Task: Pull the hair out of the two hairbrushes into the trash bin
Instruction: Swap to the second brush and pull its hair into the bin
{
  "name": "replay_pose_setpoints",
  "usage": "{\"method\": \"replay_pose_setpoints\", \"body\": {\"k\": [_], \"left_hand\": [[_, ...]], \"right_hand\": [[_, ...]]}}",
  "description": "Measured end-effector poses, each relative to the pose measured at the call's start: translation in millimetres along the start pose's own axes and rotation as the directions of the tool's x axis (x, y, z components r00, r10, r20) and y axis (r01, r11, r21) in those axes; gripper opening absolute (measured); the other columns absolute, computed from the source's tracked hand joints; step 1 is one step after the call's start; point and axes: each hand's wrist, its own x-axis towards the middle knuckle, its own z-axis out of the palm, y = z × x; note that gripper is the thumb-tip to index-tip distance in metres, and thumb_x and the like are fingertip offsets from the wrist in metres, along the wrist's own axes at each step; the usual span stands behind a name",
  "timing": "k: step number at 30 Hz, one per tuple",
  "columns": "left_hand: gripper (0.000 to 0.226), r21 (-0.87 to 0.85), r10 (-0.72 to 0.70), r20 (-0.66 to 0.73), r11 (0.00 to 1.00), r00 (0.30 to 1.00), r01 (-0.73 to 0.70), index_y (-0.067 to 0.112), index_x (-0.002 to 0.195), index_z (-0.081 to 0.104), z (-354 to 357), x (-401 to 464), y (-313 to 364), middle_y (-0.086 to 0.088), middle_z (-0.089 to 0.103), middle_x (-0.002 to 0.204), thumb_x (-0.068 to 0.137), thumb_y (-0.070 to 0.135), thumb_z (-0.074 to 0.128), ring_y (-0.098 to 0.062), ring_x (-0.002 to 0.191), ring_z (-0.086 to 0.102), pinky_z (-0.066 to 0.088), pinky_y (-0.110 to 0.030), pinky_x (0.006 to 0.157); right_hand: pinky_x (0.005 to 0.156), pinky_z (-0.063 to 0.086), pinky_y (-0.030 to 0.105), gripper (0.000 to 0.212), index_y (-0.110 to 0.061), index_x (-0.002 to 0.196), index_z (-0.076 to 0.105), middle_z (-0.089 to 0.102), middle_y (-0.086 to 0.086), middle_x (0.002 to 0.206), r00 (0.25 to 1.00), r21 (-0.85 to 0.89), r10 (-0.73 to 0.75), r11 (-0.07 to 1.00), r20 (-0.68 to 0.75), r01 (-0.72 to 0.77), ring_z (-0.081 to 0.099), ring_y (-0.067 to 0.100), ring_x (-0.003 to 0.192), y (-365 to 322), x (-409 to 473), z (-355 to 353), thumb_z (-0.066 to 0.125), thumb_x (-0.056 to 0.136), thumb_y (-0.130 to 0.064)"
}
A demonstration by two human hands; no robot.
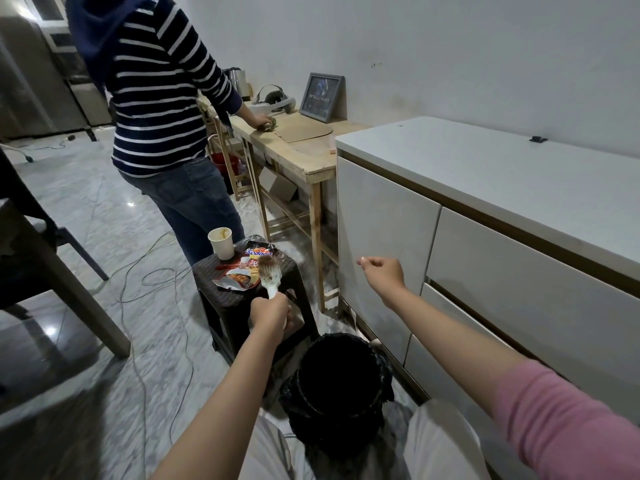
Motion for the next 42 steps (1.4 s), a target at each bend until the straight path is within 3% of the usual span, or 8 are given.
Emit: {"method": "replay_pose_setpoints", "body": {"k": [5, 9, 14, 20, 24, 29, 34, 42], "left_hand": [[0.017, -0.008, -0.022, 0.05, 1.0, 0.998, 0.023, 0.005, 0.078, 0.051, 3, -8, 1, -0.009, 0.047, 0.064, 0.094, 0.005, 0.048, -0.017, 0.048, 0.038, 0.031, -0.026, 0.046], [0.018, 0.031, -0.011, 0.074, 0.999, 0.997, 0.009, -0.003, 0.105, 0.056, 9, -9, 1, -0.012, 0.052, 0.071, 0.096, 0.011, 0.049, -0.017, 0.051, 0.044, 0.036, -0.026, 0.044], [0.042, 0.084, -0.015, 0.094, 0.996, 0.995, 0.007, -0.006, 0.131, 0.048, 16, -9, 1, -0.011, 0.055, 0.068, 0.094, 0.013, 0.05, -0.018, 0.05, 0.047, 0.039, -0.024, 0.043], [0.027, 0.085, 0.019, 0.162, 0.996, 0.987, -0.033, -0.011, 0.105, 0.06, 22, -23, 0, -0.012, 0.058, 0.069, 0.096, 0.013, 0.052, -0.017, 0.051, 0.054, 0.05, -0.025, 0.046], [0.024, 0.056, 0.057, 0.208, 0.996, 0.977, -0.07, -0.002, 0.079, 0.056, 32, -36, -6, -0.012, 0.06, 0.068, 0.098, 0.012, 0.052, -0.01, 0.039, 0.061, 0.053, -0.023, 0.042], [0.02, 0.041, 0.137, 0.249, 0.988, 0.959, -0.152, 0.003, 0.078, 0.055, 42, -47, -12, -0.008, 0.058, 0.066, 0.096, 0.012, 0.055, -0.012, 0.049, 0.059, 0.053, -0.023, 0.044], [0.015, 0.036, 0.166, 0.244, 0.983, 0.955, -0.18, -0.002, 0.093, 0.057, 44, -49, -14, -0.008, 0.056, 0.064, 0.094, 0.012, 0.056, -0.013, 0.047, 0.052, 0.049, -0.019, 0.038], [0.015, -0.069, 0.051, 0.279, 0.997, 0.959, -0.033, -0.002, 0.092, 0.056, 42, -47, -8, -0.01, 0.054, 0.066, 0.097, 0.012, 0.053, -0.014, 0.049, 0.046, 0.044, -0.017, 0.038]], "right_hand": [[0.097, 0.044, 0.031, 0.029, 0.006, 0.107, 0.066, 0.064, 0.018, 0.122, 0.989, -0.181, 0.095, 0.981, 0.113, -0.073, 0.057, 0.031, 0.118, 0, 1, 0, 0.056, 0.088, -0.013], [0.106, 0.039, 0.038, 0.041, 0.01, 0.123, 0.054, 0.053, 0.025, 0.134, 0.974, -0.27, 0.148, 0.958, 0.172, -0.097, 0.048, 0.036, 0.127, -2, 1, -2, 0.051, 0.084, -0.002], [0.095, 0.042, 0.028, 0.032, -0.001, 0.112, 0.062, 0.06, 0.016, 0.122, 0.985, -0.242, 0.129, 0.965, 0.117, -0.098, 0.054, 0.028, 0.116, -4, 0, -5, 0.048, 0.083, -0.001], [0.087, 0.04, 0.022, 0.03, -0.007, 0.112, 0.064, 0.064, 0.011, 0.115, 0.991, -0.213, 0.041, 0.977, 0.129, -0.013, 0.057, 0.024, 0.111, -8, -3, 2, 0.052, 0.084, -0.005], [0.09, 0.049, 0.027, 0.025, -0.011, 0.109, 0.068, 0.067, 0.005, 0.103, 0.971, -0.205, -0.132, 0.963, 0.199, 0.173, 0.062, 0.018, 0.099, -20, -13, 15, 0.063, 0.084, -0.013], [0.084, 0.047, 0.024, 0.046, -0.018, 0.116, 0.066, 0.06, 0.002, 0.106, 0.884, -0.295, -0.339, 0.852, 0.322, 0.434, 0.059, 0.014, 0.094, -33, -25, 29, 0.078, 0.073, -0.031], [0.081, 0.044, 0.022, 0.021, -0.009, 0.1, 0.074, 0.069, 0.008, 0.103, 0.853, -0.406, -0.448, 0.751, 0.266, 0.521, 0.063, 0.021, 0.095, -41, -27, 28, 0.07, 0.08, -0.012], [0.075, 0.04, 0.015, 0.016, -0.003, 0.092, 0.074, 0.071, 0.011, 0.097, 0.81, -0.377, -0.507, 0.717, 0.296, 0.587, 0.065, 0.021, 0.091, -38, -36, 20, 0.062, 0.082, -0.001]]}}
